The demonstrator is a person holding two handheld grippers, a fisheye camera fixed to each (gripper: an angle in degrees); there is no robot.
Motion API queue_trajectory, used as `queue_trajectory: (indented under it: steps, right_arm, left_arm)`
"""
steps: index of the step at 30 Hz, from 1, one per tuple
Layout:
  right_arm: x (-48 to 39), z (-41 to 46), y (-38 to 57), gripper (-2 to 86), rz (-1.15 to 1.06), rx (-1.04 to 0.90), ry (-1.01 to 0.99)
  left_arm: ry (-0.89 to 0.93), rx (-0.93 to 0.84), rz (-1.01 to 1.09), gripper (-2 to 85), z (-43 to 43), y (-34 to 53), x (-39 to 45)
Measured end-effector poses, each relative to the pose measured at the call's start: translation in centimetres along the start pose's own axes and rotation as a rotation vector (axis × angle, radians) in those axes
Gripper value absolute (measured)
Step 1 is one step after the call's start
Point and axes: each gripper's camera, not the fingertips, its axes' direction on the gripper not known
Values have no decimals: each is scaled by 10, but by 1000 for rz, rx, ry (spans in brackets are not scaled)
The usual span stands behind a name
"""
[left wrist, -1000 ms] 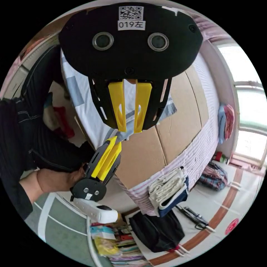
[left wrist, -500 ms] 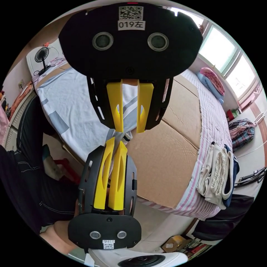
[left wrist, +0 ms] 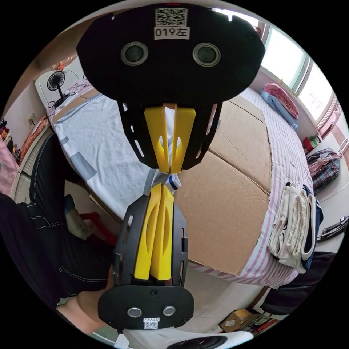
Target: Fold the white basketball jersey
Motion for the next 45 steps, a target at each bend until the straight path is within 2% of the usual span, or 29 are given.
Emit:
queue_trajectory:
  steps: [5,9,11,16,27,32,38,45]
  right_arm:
    - [11,-9,-8,3,115,45,16]
    - [16,-14,-18,24,117,84,-5]
    - [16,-5,-30,58,75,22,-61]
    - [4,1,-38,45,87,-6,30]
    - [-4,2,-54,58,91,-51,53]
    - [12,-22,-49,33,122,0,-113]
    - [-3,-10,-61,66,68,-116,-55]
    - [-5,-11,-66,65,66,-132,-98]
  left_arm:
    - [-38,18,-15,11,-17,2,-2]
    - [-82,30,-24,11,-29,5,0]
    - [-102,35,-34,11,-32,6,-1]
    - [-96,34,-44,10,-40,7,-8]
    - [-81,17,-82,11,-39,11,-21]
    - [-77,12,-89,12,-35,15,-21]
    - [-100,35,-94,11,-44,23,-15]
    - [-113,40,-99,11,-48,29,-14]
